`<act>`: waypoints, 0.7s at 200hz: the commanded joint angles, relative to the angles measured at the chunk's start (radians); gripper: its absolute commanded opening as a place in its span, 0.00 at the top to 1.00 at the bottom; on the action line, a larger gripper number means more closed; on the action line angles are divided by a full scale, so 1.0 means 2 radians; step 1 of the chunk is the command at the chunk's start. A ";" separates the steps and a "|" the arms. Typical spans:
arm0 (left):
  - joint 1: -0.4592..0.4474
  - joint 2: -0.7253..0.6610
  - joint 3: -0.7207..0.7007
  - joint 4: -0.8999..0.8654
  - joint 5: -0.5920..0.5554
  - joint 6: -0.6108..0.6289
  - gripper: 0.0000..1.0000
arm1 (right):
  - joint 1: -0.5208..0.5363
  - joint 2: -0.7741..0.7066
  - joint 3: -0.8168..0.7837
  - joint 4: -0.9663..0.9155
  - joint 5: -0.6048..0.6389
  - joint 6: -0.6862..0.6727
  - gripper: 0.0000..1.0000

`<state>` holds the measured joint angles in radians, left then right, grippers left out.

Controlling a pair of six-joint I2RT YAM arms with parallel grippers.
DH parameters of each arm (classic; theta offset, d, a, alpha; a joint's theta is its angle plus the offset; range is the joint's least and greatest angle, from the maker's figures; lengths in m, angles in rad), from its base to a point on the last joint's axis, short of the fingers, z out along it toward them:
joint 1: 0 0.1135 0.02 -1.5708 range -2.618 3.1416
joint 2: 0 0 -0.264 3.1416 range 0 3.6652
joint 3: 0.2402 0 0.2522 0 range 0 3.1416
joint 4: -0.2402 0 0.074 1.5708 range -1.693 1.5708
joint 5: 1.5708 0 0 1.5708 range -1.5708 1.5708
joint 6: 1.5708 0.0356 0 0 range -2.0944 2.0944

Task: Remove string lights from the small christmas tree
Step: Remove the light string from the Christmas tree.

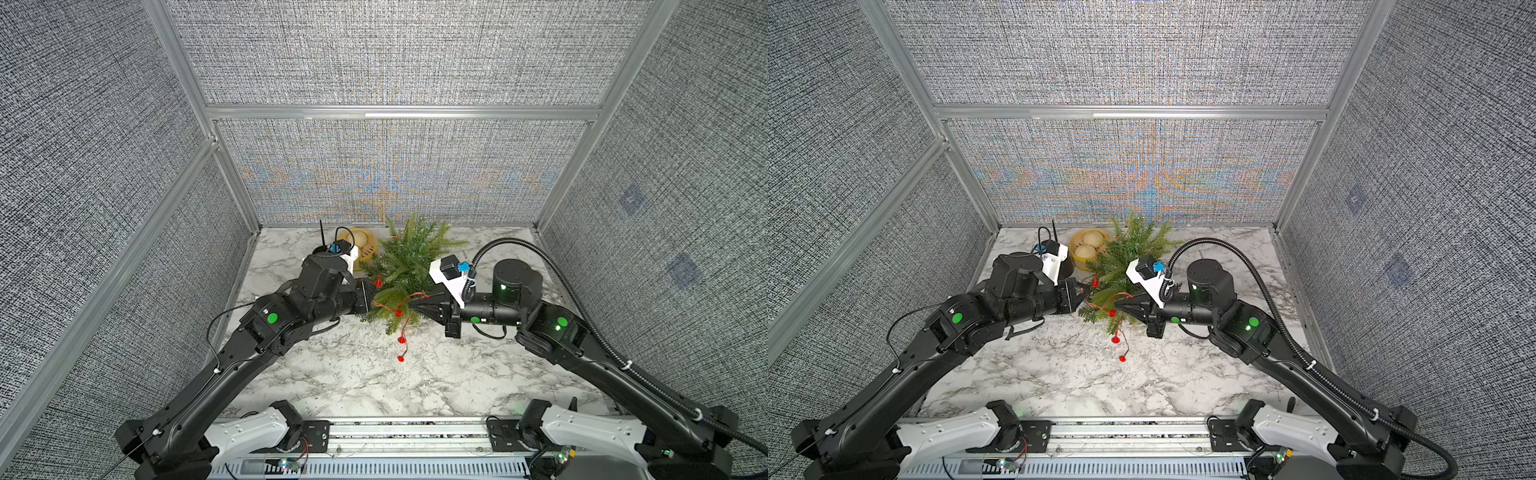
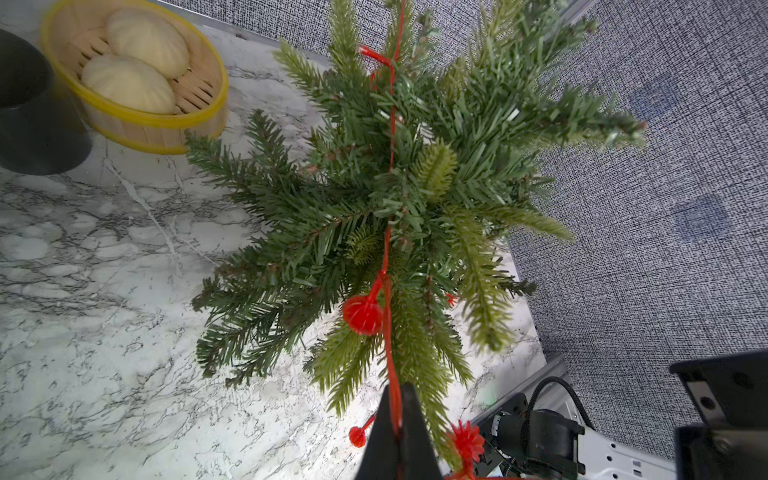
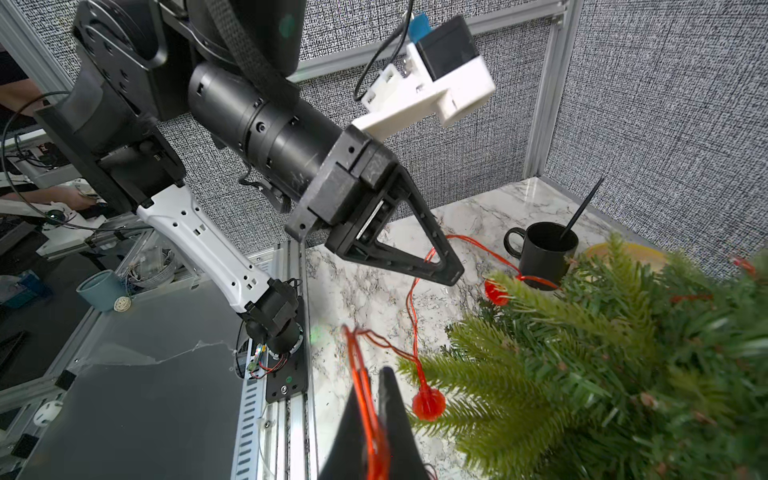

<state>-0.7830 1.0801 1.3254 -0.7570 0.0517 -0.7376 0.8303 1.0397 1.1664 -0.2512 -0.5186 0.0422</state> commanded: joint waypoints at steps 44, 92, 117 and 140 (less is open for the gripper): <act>0.001 -0.006 -0.002 0.016 -0.004 0.000 1.00 | 0.001 0.012 0.022 -0.004 -0.005 -0.011 1.00; 0.001 -0.007 -0.004 0.012 -0.013 0.004 1.00 | 0.007 0.024 0.033 0.002 -0.016 -0.010 1.00; 0.001 -0.013 -0.014 0.013 -0.023 0.003 1.00 | 0.016 0.034 0.031 0.003 -0.023 -0.006 1.00; 0.000 -0.017 -0.017 0.013 -0.026 0.004 1.00 | 0.031 0.040 0.030 0.004 -0.025 -0.006 1.00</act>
<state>-0.7826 1.0546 1.2953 -0.7517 0.0250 -0.7372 0.8707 1.1133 1.2243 -0.2584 -0.5476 0.0250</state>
